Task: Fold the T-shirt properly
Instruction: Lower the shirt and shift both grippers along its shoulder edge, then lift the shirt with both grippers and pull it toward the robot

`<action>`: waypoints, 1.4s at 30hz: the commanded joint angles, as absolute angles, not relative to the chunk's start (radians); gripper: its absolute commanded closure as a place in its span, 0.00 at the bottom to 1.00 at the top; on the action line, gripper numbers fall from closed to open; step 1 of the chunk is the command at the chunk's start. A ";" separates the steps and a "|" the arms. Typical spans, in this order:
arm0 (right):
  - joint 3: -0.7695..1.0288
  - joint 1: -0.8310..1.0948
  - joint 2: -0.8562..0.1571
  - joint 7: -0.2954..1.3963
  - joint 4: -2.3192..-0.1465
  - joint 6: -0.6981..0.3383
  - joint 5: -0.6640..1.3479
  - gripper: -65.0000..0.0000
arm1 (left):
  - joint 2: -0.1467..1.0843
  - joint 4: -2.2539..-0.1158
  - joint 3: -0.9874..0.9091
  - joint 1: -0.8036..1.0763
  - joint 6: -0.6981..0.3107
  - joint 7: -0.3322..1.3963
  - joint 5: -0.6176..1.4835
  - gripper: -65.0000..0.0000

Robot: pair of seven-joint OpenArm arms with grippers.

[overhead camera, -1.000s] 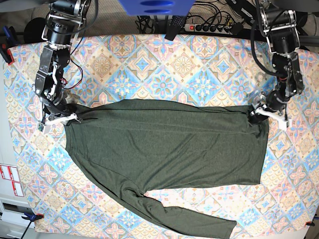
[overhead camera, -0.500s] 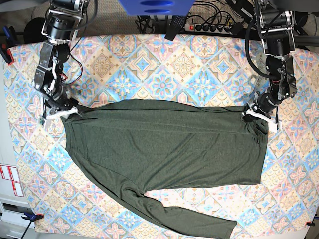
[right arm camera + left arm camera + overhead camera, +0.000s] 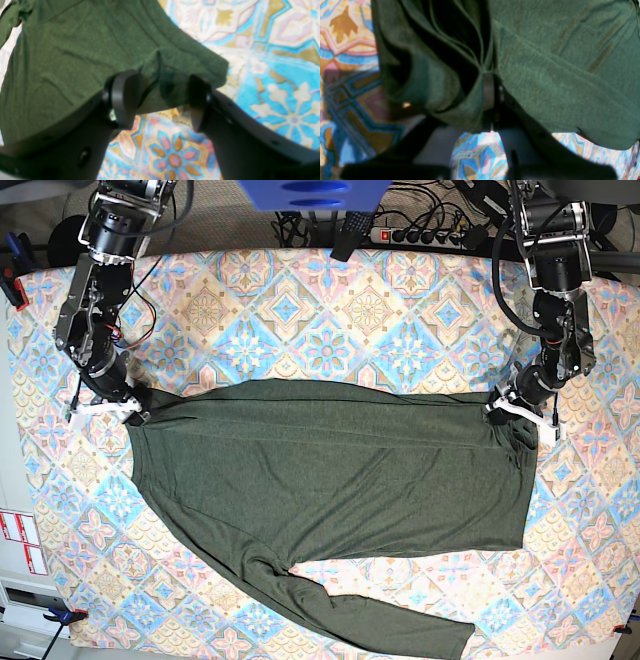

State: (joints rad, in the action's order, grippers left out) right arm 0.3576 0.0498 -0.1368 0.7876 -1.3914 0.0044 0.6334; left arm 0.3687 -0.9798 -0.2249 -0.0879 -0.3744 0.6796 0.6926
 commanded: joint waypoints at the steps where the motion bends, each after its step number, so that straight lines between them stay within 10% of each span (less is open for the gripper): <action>1: 0.374 0.039 -0.150 0.783 -1.406 -0.004 0.644 0.49 | 0.386 -0.990 -0.229 -0.096 -0.380 0.685 0.694 1.00; 27: 0.418 -0.077 -0.148 0.780 -1.124 -0.004 0.642 0.50 | 0.386 -0.990 -0.229 -0.096 -0.381 0.685 0.696 1.00; 35: 0.424 -0.076 -0.148 0.780 -1.135 -0.005 0.642 0.91 | 0.398 -1.000 -0.231 -0.074 -0.386 0.687 0.697 1.00; 42: 0.435 -0.022 -0.154 0.780 -1.171 -0.005 0.756 0.93 | 0.437 -1.136 -0.231 0.022 -0.387 0.687 0.699 1.00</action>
